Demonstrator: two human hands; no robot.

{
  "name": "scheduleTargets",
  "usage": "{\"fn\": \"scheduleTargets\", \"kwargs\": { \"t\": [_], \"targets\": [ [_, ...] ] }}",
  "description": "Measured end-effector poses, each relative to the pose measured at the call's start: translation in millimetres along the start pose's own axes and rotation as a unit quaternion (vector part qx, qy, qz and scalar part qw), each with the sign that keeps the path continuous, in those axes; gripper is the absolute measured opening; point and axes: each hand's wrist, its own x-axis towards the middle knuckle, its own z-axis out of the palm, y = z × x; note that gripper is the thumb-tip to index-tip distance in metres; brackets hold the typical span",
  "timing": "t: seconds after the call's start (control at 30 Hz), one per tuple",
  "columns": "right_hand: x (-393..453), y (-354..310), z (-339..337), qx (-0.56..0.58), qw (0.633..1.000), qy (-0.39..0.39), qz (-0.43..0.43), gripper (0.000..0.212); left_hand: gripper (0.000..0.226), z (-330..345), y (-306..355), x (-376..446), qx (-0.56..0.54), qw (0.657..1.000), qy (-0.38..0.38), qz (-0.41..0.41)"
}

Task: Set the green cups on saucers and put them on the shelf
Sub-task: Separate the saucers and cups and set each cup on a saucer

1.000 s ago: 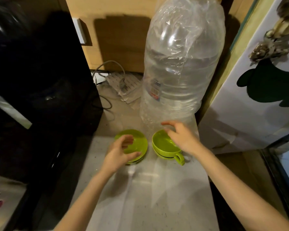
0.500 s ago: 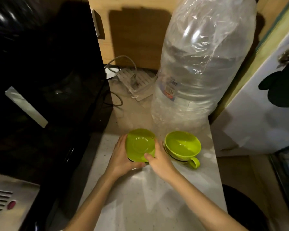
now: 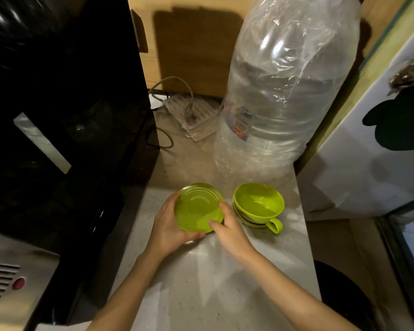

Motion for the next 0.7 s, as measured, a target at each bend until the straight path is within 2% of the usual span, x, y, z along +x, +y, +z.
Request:
{"fn": "scheduleTargets", "kwargs": {
  "t": [0.23,0.7],
  "targets": [
    [-35,14,4,0.078,0.996,0.005,-0.04,0.058,0.108,-12,-6,-45,-0.026,0.998,0.041,0.029],
    [-85,61,18,0.136,0.99,0.024,-0.032,0.031,0.126,-15,-28,-116,0.046,0.998,-0.045,-0.001]
  ]
}}
